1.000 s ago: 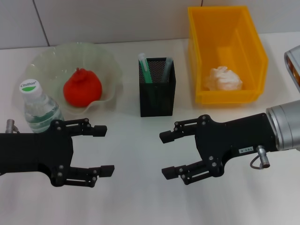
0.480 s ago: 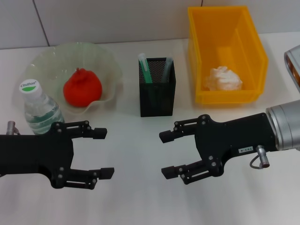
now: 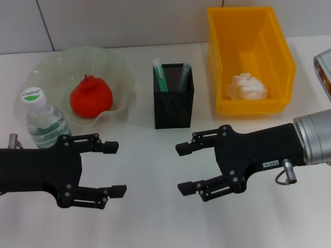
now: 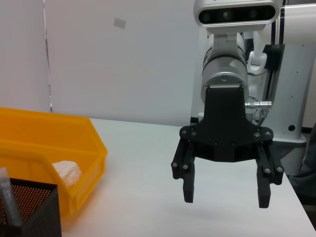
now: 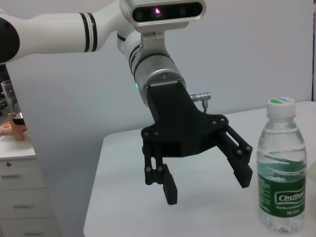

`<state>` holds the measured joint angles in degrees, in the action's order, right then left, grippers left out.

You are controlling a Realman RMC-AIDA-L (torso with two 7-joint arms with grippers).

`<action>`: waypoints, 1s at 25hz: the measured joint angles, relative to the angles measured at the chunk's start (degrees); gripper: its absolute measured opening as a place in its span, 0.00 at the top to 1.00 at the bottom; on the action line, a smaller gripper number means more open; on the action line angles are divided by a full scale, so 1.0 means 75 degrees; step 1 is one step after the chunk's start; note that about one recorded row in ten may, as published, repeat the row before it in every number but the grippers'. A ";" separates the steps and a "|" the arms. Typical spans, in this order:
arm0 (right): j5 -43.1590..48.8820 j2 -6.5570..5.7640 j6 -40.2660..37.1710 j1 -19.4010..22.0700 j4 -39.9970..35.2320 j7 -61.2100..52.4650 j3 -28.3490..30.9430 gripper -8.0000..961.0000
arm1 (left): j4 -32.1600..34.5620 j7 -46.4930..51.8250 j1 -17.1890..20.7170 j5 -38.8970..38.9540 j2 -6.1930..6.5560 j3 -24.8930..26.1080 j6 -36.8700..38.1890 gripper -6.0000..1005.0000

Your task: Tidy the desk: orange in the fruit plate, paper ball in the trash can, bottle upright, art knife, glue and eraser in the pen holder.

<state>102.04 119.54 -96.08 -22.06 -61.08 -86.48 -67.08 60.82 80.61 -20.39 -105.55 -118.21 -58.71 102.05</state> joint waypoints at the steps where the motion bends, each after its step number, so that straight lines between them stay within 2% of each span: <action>1: -0.0001 -0.0001 0.0001 0.0000 0.0000 0.0000 -0.0003 0.20 | -0.0001 -0.0005 0.0000 -0.0001 0.0000 0.0000 0.0000 0.16; 25: -0.0001 -0.0002 0.0014 0.0000 0.0000 -0.0003 -0.0079 0.20 | 0.0002 -0.0025 0.0033 -0.0001 -0.0012 0.0000 0.0000 0.16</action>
<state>102.03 119.53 -95.97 -22.06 -61.08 -86.50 -67.67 60.83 80.43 -20.14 -105.56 -118.30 -58.70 102.04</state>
